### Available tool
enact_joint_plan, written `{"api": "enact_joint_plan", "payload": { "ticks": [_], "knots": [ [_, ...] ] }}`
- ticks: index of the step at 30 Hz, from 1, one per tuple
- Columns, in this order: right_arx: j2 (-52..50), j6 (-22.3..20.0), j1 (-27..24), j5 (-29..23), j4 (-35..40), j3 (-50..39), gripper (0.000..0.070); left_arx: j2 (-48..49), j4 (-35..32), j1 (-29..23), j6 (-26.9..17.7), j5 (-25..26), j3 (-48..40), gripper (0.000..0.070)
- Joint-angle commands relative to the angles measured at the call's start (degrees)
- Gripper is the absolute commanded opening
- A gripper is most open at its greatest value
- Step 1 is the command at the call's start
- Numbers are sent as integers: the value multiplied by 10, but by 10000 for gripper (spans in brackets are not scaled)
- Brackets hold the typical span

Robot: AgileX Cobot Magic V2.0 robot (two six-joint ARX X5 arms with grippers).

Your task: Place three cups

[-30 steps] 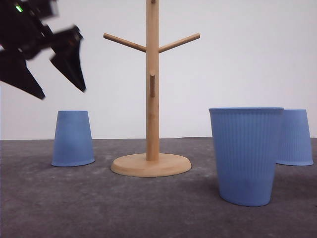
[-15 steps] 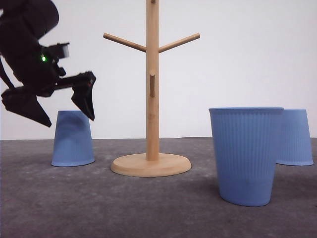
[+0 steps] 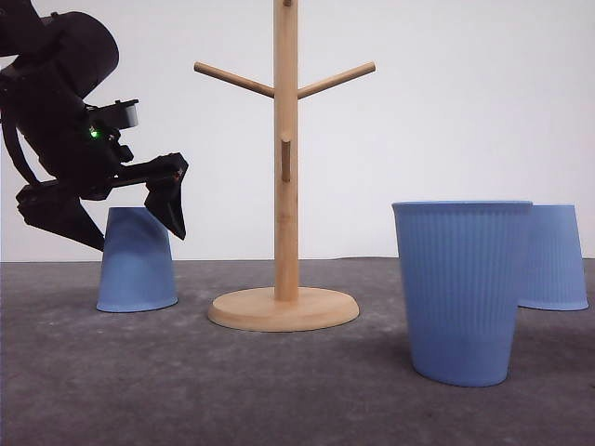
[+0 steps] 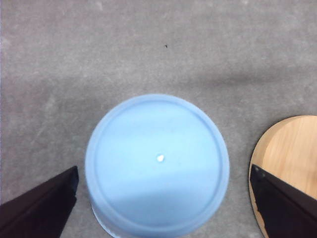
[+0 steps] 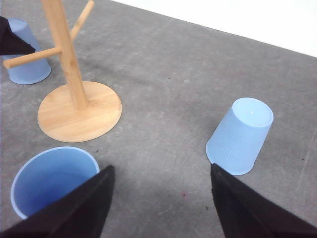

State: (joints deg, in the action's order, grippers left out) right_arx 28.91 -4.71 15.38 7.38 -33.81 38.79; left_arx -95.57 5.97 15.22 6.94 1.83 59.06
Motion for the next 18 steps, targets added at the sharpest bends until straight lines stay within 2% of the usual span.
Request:
{"api": "enact_joint_plan", "payload": {
  "ticks": [1, 5, 9, 18],
  "knots": [
    [1, -2, 2, 1, 7, 9, 392, -17, -4, 1, 0, 3, 13, 556],
    [1, -2, 2, 1, 7, 9, 392, -19, 0, 1, 0, 3, 13, 445],
    [1, -2, 2, 1, 7, 9, 392, -19, 2, 1, 0, 3, 13, 382],
    [1, -2, 2, 1, 7, 9, 392, -13, 18, 1, 2, 3, 13, 383]
  ]
}}
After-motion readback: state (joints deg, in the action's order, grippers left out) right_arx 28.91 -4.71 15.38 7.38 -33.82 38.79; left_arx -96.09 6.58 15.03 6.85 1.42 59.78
